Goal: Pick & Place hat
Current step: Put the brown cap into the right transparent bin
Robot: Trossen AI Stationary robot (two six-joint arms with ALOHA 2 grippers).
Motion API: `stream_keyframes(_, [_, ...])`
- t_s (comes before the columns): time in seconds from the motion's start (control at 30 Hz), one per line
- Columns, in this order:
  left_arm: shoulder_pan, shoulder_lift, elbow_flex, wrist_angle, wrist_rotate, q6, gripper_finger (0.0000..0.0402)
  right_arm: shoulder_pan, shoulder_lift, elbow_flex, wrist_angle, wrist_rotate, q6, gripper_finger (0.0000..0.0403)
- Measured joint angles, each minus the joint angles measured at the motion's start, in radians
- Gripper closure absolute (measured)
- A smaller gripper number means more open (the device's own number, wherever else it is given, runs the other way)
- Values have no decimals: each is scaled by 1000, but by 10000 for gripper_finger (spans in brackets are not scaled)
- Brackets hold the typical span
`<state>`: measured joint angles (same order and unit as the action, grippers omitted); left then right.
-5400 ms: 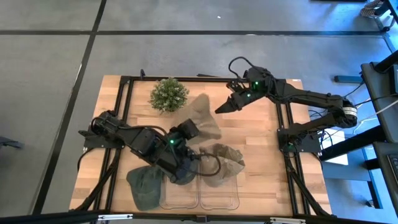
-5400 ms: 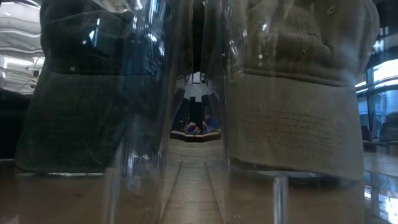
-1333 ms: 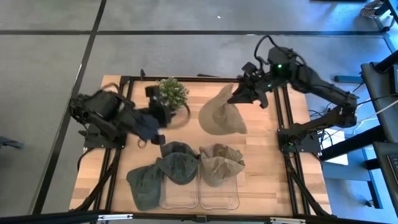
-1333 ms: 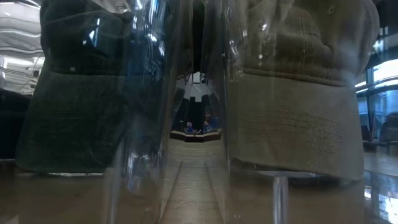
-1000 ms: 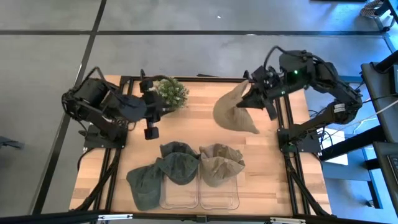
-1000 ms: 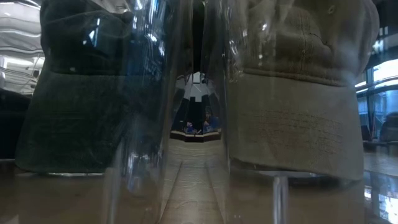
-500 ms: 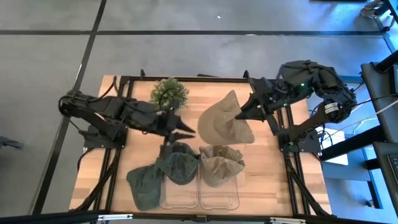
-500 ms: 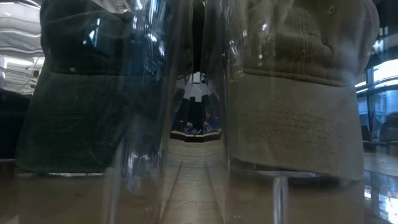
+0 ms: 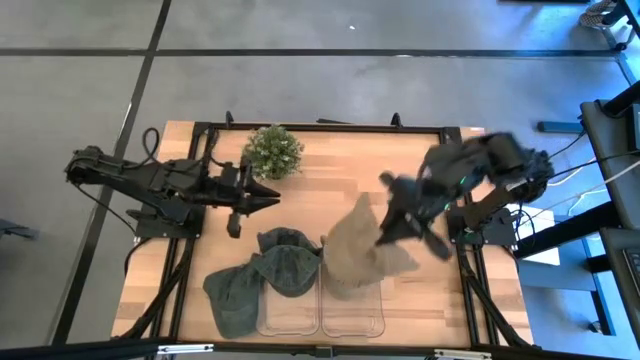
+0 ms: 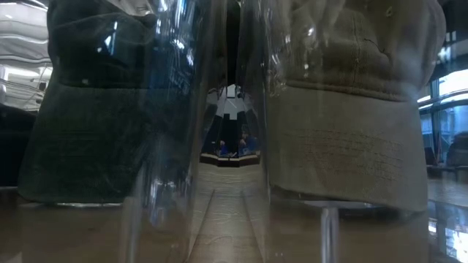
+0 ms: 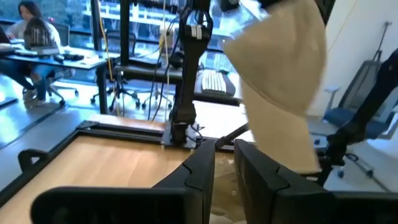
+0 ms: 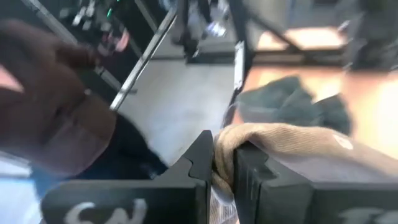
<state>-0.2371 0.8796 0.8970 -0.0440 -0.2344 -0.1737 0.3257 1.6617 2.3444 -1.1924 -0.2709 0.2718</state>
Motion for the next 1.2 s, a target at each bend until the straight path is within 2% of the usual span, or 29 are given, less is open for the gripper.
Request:
stream_keyframes(0.17, [0, -65, -54, 25, 0, -5, 347, 90, 72, 0, -11, 9, 49, 364])
stream_keyframes(0.33, [0, -79, -69, 19, 1, -5, 344, 154, 147, -1, -94, 160, 73, 364])
stream_keyframes(0.5, [0, -77, -71, -29, 1, -5, 345, 185, 221, -1, -185, 242, 45, 364])
stream_keyframes(0.73, [0, -75, -71, -83, 1, -7, 346, 222, 280, -1, -214, 194, -109, 364])
stream_keyframes(0.93, [0, -75, -71, -112, 1, -6, 344, 245, 289, -1, -256, 190, -102, 364])
stream_keyframes(1.2, [0, -75, -71, -159, -10, -5, 347, 248, 304, -13, -293, 275, -171, 364])
